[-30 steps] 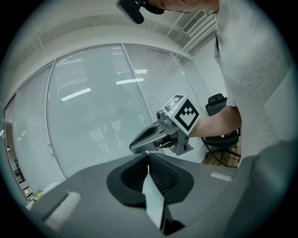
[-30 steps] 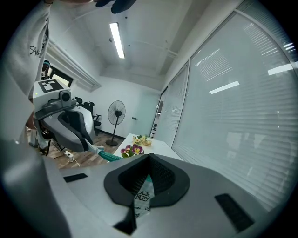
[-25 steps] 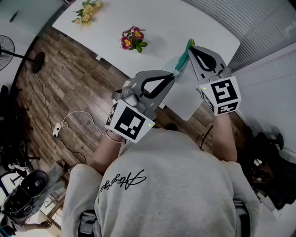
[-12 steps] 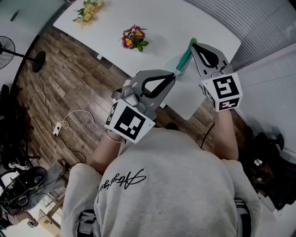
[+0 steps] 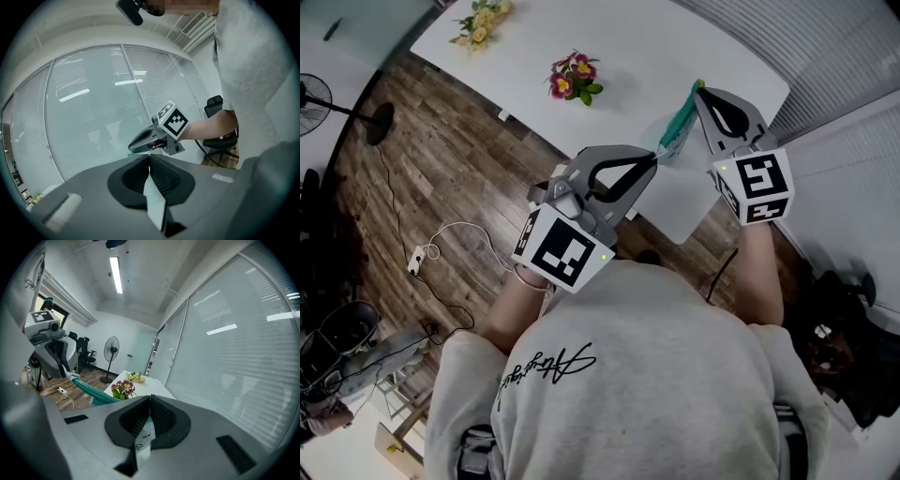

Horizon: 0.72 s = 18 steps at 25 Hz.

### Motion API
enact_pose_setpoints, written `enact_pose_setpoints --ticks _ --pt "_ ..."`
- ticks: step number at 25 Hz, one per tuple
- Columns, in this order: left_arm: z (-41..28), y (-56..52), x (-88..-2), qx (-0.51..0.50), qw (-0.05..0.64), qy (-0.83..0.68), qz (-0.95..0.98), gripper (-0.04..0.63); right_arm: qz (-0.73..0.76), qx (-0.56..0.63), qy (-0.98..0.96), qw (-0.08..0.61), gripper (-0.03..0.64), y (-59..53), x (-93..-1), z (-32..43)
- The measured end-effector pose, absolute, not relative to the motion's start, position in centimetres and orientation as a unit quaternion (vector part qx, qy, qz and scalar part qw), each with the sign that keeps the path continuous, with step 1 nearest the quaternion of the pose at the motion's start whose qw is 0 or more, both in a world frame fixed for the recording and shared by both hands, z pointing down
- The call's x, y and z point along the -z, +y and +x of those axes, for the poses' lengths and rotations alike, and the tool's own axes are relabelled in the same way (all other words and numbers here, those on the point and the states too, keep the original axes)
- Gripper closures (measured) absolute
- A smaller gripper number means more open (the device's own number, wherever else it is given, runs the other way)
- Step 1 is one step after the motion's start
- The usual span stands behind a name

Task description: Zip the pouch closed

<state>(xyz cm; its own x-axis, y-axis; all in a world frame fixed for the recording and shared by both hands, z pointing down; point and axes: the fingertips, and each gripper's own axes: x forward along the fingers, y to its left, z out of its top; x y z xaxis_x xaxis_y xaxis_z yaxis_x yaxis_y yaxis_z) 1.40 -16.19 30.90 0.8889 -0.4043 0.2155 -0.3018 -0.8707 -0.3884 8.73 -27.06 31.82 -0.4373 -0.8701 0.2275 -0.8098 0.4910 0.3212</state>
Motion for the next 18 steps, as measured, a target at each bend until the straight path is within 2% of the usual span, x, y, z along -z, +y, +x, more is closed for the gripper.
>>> enact_pose_setpoints --ticks 18 --pt "1.36 -15.93 -30.68 0.145 0.175 0.186 -0.956 0.588 0.508 0.091 -0.836 0.189 0.612 -27.81 -31.7 9.73"
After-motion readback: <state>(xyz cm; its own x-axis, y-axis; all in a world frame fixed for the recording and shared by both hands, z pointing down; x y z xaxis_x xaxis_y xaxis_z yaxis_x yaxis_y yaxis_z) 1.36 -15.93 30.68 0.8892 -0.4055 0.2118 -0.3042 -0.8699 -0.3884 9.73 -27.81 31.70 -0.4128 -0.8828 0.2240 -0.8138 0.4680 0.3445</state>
